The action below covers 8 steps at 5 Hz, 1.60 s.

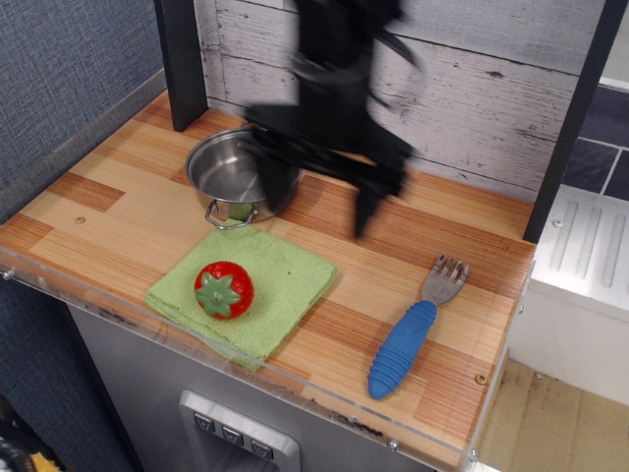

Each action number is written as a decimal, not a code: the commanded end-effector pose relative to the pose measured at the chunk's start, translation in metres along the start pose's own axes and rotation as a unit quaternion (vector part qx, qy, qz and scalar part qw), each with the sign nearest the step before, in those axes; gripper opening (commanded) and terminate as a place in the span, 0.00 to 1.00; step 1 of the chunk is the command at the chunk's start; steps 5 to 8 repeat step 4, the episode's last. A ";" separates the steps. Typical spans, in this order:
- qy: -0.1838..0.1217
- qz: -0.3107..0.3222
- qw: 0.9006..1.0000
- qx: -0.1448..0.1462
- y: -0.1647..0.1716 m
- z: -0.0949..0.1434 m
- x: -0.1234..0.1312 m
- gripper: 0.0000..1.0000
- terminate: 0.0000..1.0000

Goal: Put the fork on the left side of the towel

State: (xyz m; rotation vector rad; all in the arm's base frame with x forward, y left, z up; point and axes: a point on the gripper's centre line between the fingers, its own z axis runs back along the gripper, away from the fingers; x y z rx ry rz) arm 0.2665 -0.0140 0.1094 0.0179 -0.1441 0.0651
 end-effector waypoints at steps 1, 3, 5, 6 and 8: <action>-0.029 -0.051 0.998 -0.034 0.041 0.000 0.013 1.00 0.00; -0.023 -0.075 0.996 -0.042 0.035 -0.002 0.012 1.00 0.00; -0.023 -0.075 0.996 -0.042 0.035 -0.002 0.012 1.00 1.00; -0.023 -0.075 0.996 -0.042 0.035 -0.002 0.012 1.00 1.00; -0.023 -0.075 0.996 -0.042 0.035 -0.002 0.012 1.00 1.00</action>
